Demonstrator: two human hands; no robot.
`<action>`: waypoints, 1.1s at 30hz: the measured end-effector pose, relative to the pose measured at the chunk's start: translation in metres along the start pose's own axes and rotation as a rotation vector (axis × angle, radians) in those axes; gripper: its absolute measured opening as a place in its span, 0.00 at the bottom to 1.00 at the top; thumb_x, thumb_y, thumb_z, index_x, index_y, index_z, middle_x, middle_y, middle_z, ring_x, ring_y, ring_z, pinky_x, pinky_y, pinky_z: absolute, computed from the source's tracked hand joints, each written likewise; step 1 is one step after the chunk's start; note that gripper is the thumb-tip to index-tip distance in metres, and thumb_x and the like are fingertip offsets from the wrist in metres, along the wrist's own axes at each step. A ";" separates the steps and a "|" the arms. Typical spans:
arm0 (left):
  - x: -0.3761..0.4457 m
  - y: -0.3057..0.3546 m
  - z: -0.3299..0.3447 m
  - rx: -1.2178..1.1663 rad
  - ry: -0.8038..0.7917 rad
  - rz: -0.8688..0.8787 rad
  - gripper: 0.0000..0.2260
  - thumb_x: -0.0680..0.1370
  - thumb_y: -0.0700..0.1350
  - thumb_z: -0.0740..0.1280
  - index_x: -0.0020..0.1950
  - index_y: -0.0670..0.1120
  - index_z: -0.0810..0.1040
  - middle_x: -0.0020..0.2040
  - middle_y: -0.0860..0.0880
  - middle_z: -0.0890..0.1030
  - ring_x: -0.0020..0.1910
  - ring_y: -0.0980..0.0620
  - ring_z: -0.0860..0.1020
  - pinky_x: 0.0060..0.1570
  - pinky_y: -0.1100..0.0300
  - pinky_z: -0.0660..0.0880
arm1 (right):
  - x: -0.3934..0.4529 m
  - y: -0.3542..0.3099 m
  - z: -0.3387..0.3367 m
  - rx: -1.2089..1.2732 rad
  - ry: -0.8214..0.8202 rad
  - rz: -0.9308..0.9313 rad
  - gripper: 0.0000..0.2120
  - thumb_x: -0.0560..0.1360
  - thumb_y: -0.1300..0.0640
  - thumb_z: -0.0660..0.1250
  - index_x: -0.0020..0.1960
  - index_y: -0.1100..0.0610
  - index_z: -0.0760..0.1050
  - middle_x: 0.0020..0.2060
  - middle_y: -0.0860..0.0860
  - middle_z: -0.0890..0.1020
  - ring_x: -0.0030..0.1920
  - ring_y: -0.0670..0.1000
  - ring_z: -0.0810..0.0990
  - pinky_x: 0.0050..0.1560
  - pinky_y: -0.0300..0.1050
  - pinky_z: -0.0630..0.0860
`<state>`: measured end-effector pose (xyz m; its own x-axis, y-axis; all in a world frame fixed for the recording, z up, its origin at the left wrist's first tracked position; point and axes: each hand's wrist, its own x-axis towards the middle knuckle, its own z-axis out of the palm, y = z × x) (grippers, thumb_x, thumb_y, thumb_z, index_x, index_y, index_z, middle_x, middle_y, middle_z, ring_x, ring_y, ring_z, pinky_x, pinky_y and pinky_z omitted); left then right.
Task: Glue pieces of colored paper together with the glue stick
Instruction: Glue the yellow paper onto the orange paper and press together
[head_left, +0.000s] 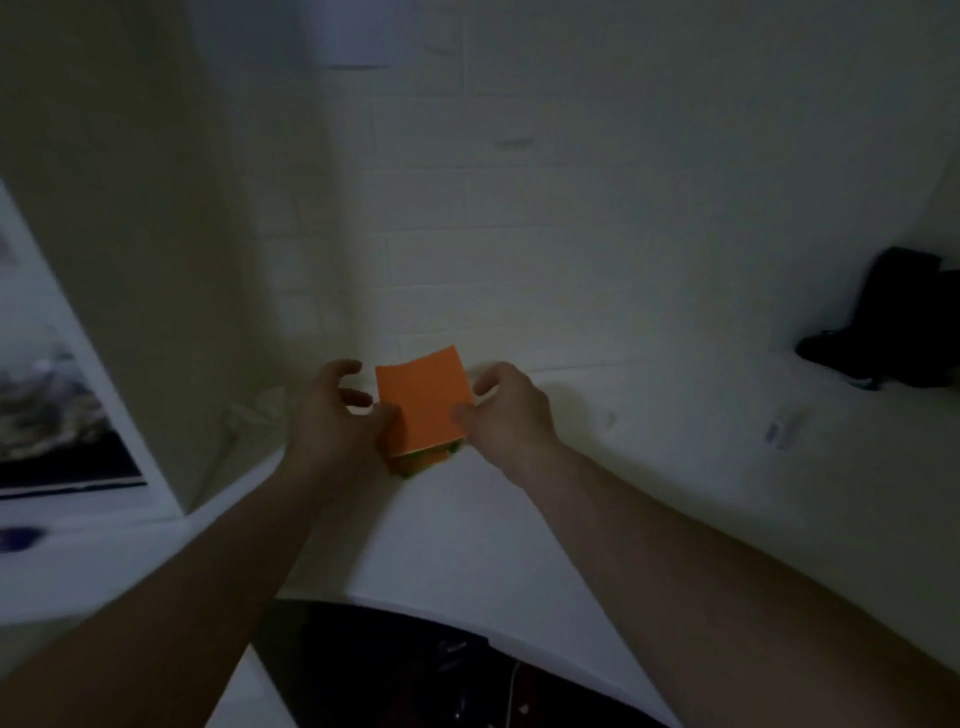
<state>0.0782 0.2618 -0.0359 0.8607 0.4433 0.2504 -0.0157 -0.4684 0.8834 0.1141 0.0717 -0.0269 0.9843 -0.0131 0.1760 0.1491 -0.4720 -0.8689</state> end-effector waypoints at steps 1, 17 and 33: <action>0.001 -0.006 -0.002 0.060 0.006 0.031 0.27 0.74 0.47 0.78 0.69 0.56 0.71 0.51 0.53 0.79 0.44 0.50 0.82 0.39 0.52 0.81 | 0.002 0.001 0.007 -0.053 -0.007 -0.015 0.12 0.71 0.53 0.76 0.48 0.50 0.74 0.42 0.49 0.81 0.38 0.50 0.81 0.35 0.43 0.77; -0.006 0.012 0.018 0.380 -0.025 0.245 0.10 0.81 0.44 0.66 0.57 0.51 0.85 0.52 0.48 0.84 0.48 0.50 0.79 0.50 0.57 0.72 | 0.009 0.052 -0.099 -0.359 0.076 -0.263 0.11 0.70 0.64 0.70 0.42 0.48 0.77 0.35 0.47 0.77 0.36 0.48 0.75 0.39 0.40 0.69; -0.055 0.114 0.219 0.361 -0.499 0.385 0.14 0.80 0.51 0.70 0.66 0.55 0.81 0.61 0.50 0.83 0.59 0.52 0.79 0.58 0.66 0.70 | -0.016 0.112 -0.256 -0.047 0.720 -0.073 0.13 0.68 0.68 0.66 0.42 0.54 0.63 0.33 0.49 0.66 0.30 0.46 0.62 0.32 0.45 0.63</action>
<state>0.1408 0.0167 -0.0362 0.9589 -0.1654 0.2305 -0.2698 -0.7823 0.5614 0.0909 -0.2062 -0.0083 0.6636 -0.5496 0.5075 0.1914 -0.5311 -0.8254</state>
